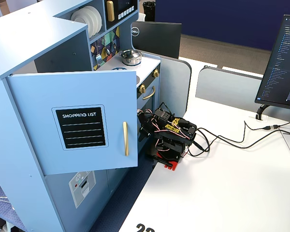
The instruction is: Pick up the green pineapple from the left cabinet and place it in the gray recipient
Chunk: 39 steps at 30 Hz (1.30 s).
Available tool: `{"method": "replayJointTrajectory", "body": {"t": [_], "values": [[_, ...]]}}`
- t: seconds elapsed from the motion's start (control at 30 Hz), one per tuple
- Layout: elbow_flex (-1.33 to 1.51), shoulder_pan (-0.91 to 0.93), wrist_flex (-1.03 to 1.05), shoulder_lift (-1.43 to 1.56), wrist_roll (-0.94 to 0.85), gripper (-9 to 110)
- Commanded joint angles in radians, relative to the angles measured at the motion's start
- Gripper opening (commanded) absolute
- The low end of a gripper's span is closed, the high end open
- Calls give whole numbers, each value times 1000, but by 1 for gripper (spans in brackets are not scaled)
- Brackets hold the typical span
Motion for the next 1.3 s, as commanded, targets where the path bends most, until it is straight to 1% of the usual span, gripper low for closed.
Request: {"method": "replayJointTrajectory", "body": {"t": [0.0, 0.23, 0.3, 0.33, 0.37, 0.43, 0.47, 0.5, 0.57, 0.6, 0.63, 0.7, 0.77, 0.87, 0.9, 0.97, 1.13, 1.27], "values": [[5, 25, 178, -2, -18, 0], [5, 25, 175, -2, -38, 0], [5, 25, 161, -2, -75, 0], [5, 9, 130, -2, -84, 0], [5, -44, 69, -2, -57, 2], [5, -198, -124, -5, -20, 5], [5, -290, -268, -5, -32, 5], [5, -405, -453, -5, -25, 6], [5, -655, -891, -15, -43, 7], [3, -785, -1126, -41, -78, 5], [-25, -894, -1272, -77, -132, 3], [-160, -1025, -1328, -187, -187, 7], [-325, -1017, -1355, -318, -183, 13], [-517, -950, -1362, -471, -190, 17], [-546, -920, -1385, -506, -190, 19], [-586, -894, -1433, -557, -169, 19], [-657, -847, -1456, -646, -152, 23], [-718, -788, -1471, -739, -110, 35]]}}
